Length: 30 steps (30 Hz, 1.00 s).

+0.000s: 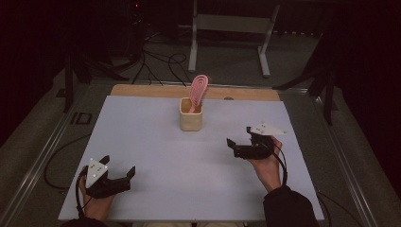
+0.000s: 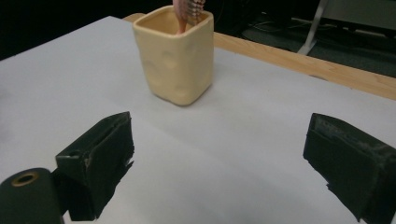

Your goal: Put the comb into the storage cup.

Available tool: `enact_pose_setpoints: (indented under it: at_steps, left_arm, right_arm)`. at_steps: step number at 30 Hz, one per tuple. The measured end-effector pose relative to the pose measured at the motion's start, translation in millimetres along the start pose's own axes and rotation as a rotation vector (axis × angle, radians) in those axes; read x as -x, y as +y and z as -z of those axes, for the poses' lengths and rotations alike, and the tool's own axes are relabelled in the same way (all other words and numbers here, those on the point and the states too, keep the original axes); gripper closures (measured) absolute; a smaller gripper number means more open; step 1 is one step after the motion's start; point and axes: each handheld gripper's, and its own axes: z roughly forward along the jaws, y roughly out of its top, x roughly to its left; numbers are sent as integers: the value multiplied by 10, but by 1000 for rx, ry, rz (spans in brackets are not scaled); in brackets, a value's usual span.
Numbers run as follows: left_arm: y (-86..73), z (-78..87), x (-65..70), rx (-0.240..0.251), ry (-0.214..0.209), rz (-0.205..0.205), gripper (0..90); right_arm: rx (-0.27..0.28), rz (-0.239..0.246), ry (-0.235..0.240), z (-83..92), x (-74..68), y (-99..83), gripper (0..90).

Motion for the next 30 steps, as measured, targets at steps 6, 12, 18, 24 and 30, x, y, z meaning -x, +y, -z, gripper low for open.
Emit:
enact_pose_setpoints:
  at_steps: [6,12,18,24,30]
  left_arm:
    - [19,24,-28,10,7,2,0]
    - [73,78,-45,30,24,-12,0]
    - [168,112,-23,32,16,-39,0]
    - [241,141,5,42,16,-65,0]
    - [233,132,-21,46,23,-45,0]
  right_arm:
    - [46,21,-1,165,-30,-131,84]
    - [91,22,-1,320,-68,-299,84]
    - [118,-32,-9,419,-64,-489,87]
    - [162,2,-28,495,-89,-591,86]
    - [183,3,-38,540,-97,-715,87]
